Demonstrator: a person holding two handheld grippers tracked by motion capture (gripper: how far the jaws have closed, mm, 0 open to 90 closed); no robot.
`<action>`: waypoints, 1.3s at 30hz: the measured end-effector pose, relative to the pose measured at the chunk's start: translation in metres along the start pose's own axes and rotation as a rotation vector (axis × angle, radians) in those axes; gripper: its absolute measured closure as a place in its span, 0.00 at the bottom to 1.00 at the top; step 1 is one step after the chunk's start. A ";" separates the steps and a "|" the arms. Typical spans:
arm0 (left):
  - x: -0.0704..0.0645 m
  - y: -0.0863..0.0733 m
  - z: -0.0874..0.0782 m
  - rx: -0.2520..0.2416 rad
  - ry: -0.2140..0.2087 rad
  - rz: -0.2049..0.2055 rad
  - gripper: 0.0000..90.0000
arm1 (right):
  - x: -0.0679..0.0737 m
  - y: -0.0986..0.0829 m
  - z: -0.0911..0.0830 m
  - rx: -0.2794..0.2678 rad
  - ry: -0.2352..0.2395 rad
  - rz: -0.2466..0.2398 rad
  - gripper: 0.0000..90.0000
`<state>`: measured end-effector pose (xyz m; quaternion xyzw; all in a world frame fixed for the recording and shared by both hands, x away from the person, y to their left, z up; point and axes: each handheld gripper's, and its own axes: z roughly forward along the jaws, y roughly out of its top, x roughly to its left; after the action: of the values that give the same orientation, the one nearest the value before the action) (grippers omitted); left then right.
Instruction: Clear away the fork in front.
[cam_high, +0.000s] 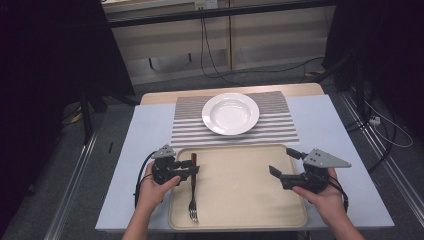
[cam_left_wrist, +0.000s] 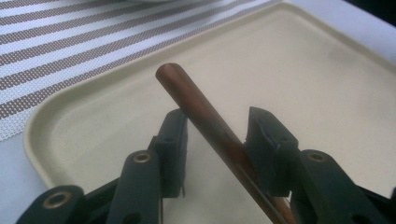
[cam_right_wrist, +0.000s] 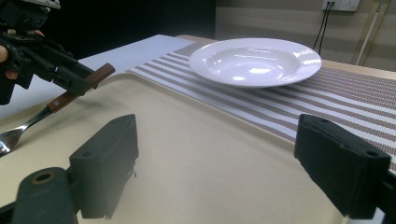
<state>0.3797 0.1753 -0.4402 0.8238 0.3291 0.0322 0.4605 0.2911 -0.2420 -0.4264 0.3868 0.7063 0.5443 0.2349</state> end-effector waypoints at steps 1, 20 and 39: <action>0.000 0.000 0.000 0.004 0.001 -0.001 0.64 | 0.000 0.000 0.000 0.001 -0.001 0.001 0.15; 0.002 -0.008 -0.002 -0.009 0.022 -0.037 0.61 | -0.001 -0.004 -0.002 0.010 -0.014 0.007 0.14; -0.025 -0.003 0.000 -0.036 -0.074 0.016 0.75 | -0.002 -0.008 -0.012 0.064 -0.028 -0.021 0.14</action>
<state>0.3587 0.1623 -0.4366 0.8185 0.3047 0.0111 0.4869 0.2807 -0.2516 -0.4307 0.3942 0.7241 0.5135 0.2378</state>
